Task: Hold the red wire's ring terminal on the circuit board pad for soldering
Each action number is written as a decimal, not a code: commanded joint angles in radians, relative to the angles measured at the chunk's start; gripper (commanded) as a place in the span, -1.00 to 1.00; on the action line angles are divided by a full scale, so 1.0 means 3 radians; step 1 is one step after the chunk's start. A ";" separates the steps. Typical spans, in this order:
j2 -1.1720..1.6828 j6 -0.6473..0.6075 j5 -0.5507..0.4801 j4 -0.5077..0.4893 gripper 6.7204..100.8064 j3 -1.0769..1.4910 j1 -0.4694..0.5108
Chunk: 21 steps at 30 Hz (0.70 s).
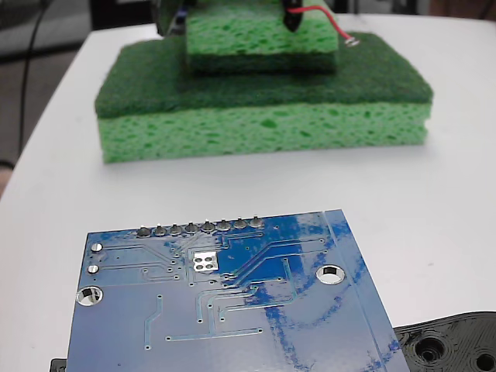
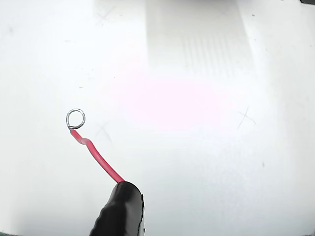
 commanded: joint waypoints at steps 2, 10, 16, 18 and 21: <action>0.0005 -0.0020 -0.0041 -0.0010 0.99 -0.0010 -0.0051; 0.0005 -0.0020 -0.0041 -0.0010 0.99 -0.0010 -0.0051; 0.0005 -0.0015 -0.0041 -0.0010 0.99 -0.0010 -0.0051; 0.0005 -0.0010 -0.0041 -0.0010 0.99 -0.0010 -0.0051; 0.0005 0.0010 -0.0026 -0.0015 0.99 -0.0010 -0.0046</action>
